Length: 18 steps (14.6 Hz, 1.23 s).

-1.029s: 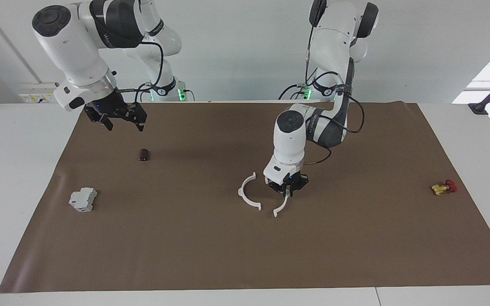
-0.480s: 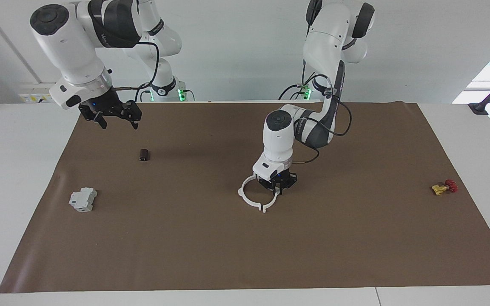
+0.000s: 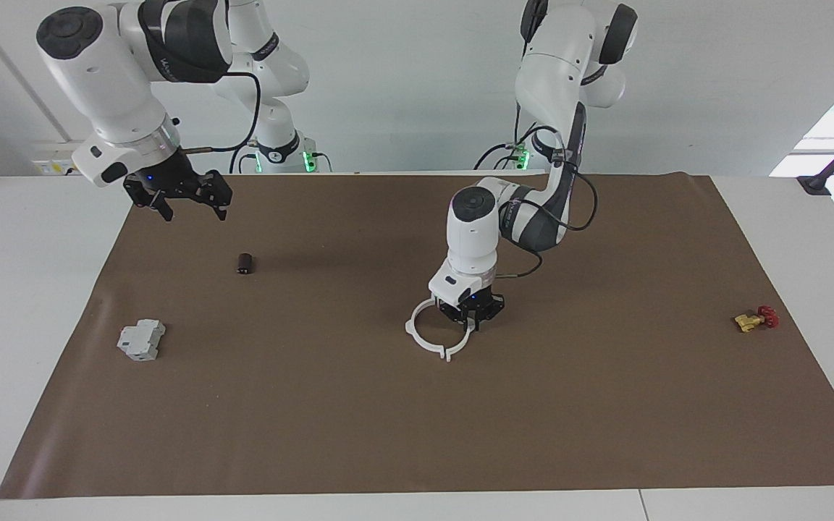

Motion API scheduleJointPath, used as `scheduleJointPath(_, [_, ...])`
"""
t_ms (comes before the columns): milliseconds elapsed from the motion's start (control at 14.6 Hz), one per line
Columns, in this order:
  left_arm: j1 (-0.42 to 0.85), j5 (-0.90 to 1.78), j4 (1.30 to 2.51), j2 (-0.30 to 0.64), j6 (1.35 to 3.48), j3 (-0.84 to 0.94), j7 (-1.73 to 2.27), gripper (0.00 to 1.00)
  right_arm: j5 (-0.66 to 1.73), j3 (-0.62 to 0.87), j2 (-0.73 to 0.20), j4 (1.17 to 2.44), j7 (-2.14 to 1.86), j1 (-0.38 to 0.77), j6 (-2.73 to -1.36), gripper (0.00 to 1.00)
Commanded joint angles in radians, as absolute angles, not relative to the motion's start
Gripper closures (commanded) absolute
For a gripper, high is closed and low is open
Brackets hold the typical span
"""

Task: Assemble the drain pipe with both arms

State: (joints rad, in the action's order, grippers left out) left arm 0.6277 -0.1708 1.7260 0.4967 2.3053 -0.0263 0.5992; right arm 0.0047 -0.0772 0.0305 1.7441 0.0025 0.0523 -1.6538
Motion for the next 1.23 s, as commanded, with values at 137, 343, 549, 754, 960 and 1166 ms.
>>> scheduleJointPath(137, [0.649, -0.183, 1.781, 0.468, 2.333, -0.034, 0.604, 1.00, -0.009, -0.075, 0.040, 1.758, -0.048, 0.011, -1.675, 0.00])
scheduleJointPath(343, [0.656, -0.183, 1.781, 0.468, 2.333, -0.031, 0.604, 1.00, -0.009, -0.074, 0.040, 1.749, -0.048, 0.012, -1.675, 0.00])
scheduleJointPath(549, [0.661, -0.183, 1.790, 0.466, 2.341, -0.031, 0.604, 1.00, -0.009, -0.074, 0.038, 1.749, -0.055, 0.011, -1.675, 0.00])
scheduleJointPath(754, [0.657, -0.183, 1.790, 0.468, 2.367, -0.031, 0.604, 1.00, -0.009, -0.074, 0.038, 1.749, -0.057, 0.012, -1.675, 0.00])
scheduleJointPath(960, [0.650, -0.183, 1.790, 0.468, 2.379, -0.034, 0.604, 1.00, -0.009, -0.074, 0.038, 1.749, -0.057, 0.012, -1.675, 0.00])
scheduleJointPath(1166, [0.649, -0.183, 1.792, 0.469, 2.381, -0.034, 0.604, 1.00, -0.009, -0.074, 0.038, 1.749, -0.057, 0.012, -1.675, 0.00])
